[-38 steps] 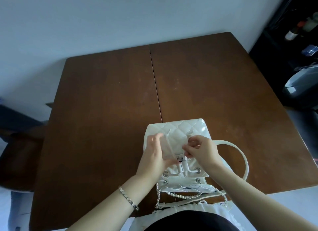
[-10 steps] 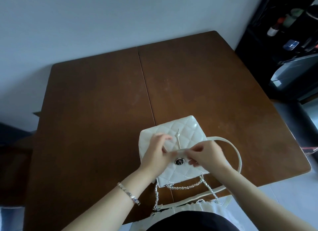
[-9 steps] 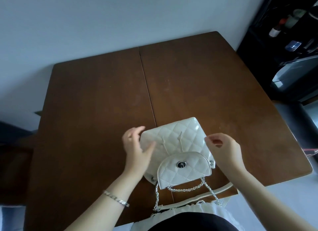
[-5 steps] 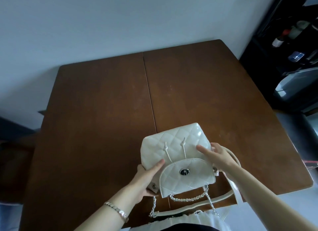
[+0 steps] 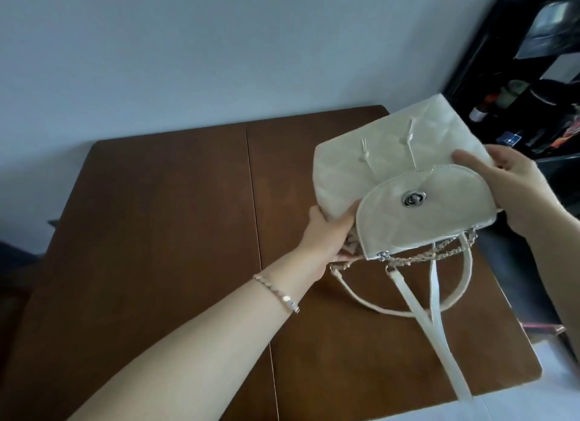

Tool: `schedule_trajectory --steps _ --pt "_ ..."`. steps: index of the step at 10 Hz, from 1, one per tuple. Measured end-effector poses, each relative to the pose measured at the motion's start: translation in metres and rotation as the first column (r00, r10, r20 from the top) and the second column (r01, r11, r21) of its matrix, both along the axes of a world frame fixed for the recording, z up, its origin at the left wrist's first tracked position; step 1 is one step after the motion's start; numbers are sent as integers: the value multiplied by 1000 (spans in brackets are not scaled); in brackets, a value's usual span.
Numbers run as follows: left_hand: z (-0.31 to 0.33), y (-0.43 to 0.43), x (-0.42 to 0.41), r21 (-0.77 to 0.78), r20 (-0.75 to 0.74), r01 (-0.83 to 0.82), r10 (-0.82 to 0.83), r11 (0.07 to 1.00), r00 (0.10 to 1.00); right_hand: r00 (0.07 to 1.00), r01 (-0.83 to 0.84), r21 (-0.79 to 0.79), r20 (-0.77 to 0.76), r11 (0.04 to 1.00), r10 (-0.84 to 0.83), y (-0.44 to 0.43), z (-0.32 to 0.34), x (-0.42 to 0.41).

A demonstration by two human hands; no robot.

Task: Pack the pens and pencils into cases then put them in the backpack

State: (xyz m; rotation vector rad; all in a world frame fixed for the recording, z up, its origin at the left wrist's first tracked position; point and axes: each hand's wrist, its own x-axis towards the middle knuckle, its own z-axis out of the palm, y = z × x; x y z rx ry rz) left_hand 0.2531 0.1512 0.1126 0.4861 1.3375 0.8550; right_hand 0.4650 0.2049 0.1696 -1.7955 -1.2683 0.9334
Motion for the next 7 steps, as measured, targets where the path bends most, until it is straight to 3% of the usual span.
schedule_trajectory --steps 2,3,4,5,6,7 --pt "-63 2 23 -195 4 60 -61 979 998 992 11 -306 123 952 28 4 -78 25" --pt "-94 -1 26 -212 -137 135 -167 968 976 990 -8 -514 118 858 79 -7 -117 31" --pt "-109 -7 36 -164 -355 262 -305 951 884 985 15 -530 153 848 77 -5 -138 36" --pt "-110 -7 39 -253 -543 407 -477 878 691 959 -4 -504 243 864 146 3 -136 31" --pt "-99 -10 21 -332 -587 643 -685 690 432 883 -18 -442 414 897 222 10 -132 26" --pt "-73 -16 -9 -445 -644 735 -753 512 134 766 -55 -318 594 947 244 13 -121 4"
